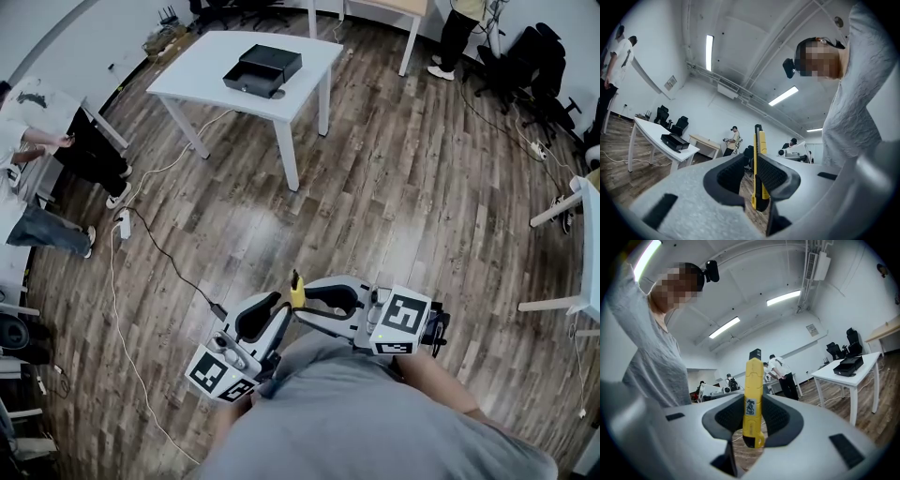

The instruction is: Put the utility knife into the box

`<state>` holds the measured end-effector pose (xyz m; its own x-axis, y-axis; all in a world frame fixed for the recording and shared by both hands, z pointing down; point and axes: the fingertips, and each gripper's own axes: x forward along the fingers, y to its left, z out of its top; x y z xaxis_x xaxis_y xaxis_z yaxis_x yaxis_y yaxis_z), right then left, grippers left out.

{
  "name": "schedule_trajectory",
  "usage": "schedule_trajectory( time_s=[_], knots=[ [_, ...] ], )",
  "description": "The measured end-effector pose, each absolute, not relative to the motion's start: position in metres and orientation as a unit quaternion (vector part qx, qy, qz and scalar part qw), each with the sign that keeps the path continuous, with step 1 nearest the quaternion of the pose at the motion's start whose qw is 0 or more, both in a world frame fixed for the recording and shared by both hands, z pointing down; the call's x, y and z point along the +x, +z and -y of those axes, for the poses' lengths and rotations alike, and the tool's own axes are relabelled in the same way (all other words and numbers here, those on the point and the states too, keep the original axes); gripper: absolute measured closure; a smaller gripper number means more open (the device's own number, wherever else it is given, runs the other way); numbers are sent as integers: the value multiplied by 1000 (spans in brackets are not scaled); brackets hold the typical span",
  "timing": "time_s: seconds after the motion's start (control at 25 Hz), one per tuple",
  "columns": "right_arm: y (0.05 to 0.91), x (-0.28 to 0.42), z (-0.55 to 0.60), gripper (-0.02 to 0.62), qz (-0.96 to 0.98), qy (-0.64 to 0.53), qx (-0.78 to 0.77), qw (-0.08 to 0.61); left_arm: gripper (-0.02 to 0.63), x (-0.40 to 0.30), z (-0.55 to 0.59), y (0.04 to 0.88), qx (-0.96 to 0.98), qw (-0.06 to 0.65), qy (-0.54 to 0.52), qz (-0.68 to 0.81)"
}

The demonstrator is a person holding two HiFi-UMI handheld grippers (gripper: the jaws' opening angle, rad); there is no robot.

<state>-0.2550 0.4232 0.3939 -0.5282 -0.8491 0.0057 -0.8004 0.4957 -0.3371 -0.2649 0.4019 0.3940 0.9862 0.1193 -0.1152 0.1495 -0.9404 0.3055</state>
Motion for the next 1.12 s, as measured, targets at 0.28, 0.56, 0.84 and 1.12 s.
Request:
schedule_trajectory(
  time_s=[0.28, 0.56, 0.84, 1.12],
  knots=[
    [386, -200, -405, 469, -856, -140, -491, 83, 511, -209, -385, 387, 984, 155, -42, -83],
    [371, -145, -390, 469, -858, -131, -488, 92, 511, -154, -371, 372, 987, 136, -33, -84],
    [362, -93, -369, 469, -872, -126, -466, 82, 511, -101, -348, 356, 990, 120, -44, -59],
    [366, -53, -352, 469, -880, -129, -451, 76, 511, -61, -331, 360, 991, 120, -48, -43]
  ],
)
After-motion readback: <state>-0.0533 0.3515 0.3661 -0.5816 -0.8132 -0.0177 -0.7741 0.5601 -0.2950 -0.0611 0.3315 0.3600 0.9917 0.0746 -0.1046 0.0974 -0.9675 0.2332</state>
